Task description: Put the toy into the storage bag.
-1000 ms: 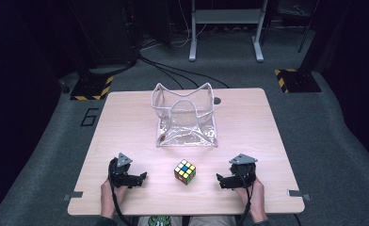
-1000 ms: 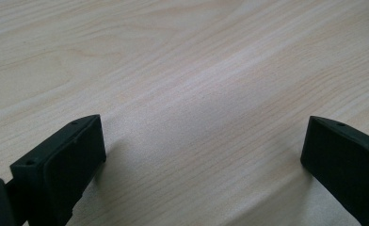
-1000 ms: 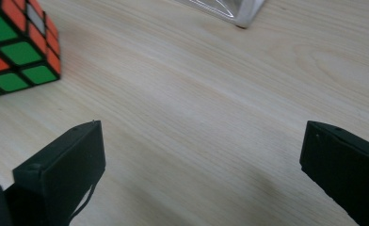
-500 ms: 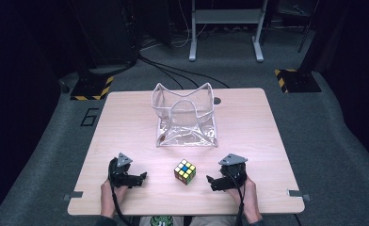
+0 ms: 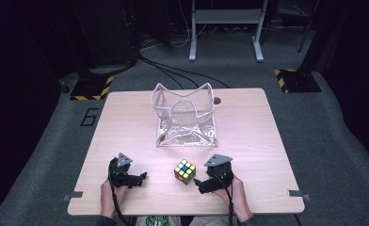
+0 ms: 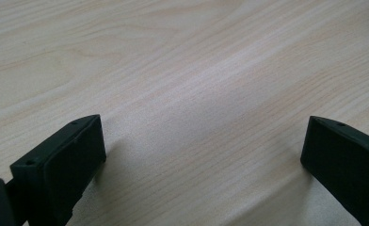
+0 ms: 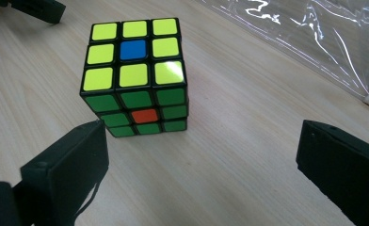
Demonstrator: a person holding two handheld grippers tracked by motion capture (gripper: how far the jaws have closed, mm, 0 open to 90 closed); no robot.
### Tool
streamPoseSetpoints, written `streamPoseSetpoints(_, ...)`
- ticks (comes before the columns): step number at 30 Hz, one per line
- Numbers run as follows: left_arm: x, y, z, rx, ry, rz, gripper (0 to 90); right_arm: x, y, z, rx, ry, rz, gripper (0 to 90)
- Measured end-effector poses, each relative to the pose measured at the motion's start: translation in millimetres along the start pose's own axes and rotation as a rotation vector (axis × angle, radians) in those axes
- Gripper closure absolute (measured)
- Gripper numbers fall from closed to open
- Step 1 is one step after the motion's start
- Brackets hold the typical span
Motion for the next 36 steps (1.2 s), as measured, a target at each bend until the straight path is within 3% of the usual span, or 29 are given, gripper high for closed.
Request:
streamPoseSetpoints(12,0.1,0.1,-0.3,-0.004,0.000,-0.001,0.4,7.1,-11.3,16.4,0.005,-0.031,-0.015,0.0)
streamPoseSetpoints(18,0.3,-0.1,-0.5,-0.005,-0.004,-0.006,0.4,17.7,-11.6,26.7,-0.042,-0.041,0.015,0.0)
streamPoseSetpoints(24,0.1,0.1,-0.4,-0.004,-0.001,-0.002,0.4,22.4,-15.7,32.2,-0.029,-0.056,0.013,0.0)
streamPoseSetpoints(28,0.1,0.1,-0.4,-0.004,0.000,-0.002,0.4,30.2,-16.5,38.9,-0.084,-0.052,0.029,0.0)
streamPoseSetpoints(31,0.1,0.1,-0.3,-0.003,-0.004,-0.003,0.3,35.1,-16.1,40.7,-0.097,-0.052,0.046,0.0)
streamPoseSetpoints(36,0.1,0.1,-0.4,-0.003,0.000,-0.002,0.3,39.3,-20.8,41.4,-0.083,-0.078,0.041,0.0)
Point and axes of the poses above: each handheld gripper's, and its own axes: x roughly forward along the jaws, y roughly out of its underside, z roughly to its left, the point moved 9 cm from there along x, roughly forward along the jaws, and after that the axes turned 12 degrees about y, right-handed, at the moved point
